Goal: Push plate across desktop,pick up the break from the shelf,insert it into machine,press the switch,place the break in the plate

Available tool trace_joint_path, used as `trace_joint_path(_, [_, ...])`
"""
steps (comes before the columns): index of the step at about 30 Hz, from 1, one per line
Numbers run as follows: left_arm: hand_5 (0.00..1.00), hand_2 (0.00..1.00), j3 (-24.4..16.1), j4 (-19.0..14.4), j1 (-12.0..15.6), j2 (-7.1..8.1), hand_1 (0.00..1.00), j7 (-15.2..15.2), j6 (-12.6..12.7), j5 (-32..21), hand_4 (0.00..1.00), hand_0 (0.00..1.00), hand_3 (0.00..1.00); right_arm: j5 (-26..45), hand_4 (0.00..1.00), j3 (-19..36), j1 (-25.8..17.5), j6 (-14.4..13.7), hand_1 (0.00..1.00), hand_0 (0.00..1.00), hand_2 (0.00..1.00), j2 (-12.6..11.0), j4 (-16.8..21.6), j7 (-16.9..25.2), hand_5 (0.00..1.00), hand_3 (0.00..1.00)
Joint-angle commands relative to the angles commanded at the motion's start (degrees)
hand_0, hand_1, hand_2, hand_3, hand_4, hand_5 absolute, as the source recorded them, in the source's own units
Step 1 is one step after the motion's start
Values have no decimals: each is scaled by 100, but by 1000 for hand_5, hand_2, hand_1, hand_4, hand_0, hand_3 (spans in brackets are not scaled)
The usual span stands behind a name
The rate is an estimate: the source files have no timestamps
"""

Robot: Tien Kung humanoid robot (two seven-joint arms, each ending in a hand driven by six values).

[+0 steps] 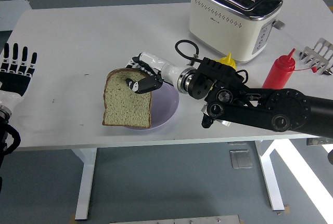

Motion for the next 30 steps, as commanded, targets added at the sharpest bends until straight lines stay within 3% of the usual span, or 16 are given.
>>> trace_joint_path(14, [998,675,-36,46,20,-10,719,-1,-24,52,641,784,703,96,273,-68,-40,22,450,376,453,17,-216,117,2,376])
trace_joint_path(15, [998,675,-35,48,21,-11,718,-1,-25,52,642,783,701,108,341,-72,-43,32,449,325,469,17,-230,134,2,425])
trace_joint_path(20, [998,675,-35,70,26,-14,718,-1,-33,57,642,783,701,174,341,-75,-62,138,449,325,469,9,-308,242,2,425])
trace_joint_path(21, [998,674,-35,77,28,-14,717,0,-36,58,643,783,701,181,447,-75,-65,160,430,332,474,4,-316,259,2,449])
trace_joint_path(26, [998,674,-27,99,36,-17,717,9,-49,59,643,783,701,212,447,-78,-74,242,430,332,474,-11,-338,310,2,449])
trace_joint_path(27, [998,673,-23,101,37,-18,717,12,-51,60,644,783,701,221,539,-83,-78,261,437,344,464,-13,-346,322,69,449])
trace_joint_path(30, [998,673,-14,106,40,-22,717,14,-53,63,644,783,701,246,539,-94,-91,319,437,344,464,-15,-373,352,69,449])
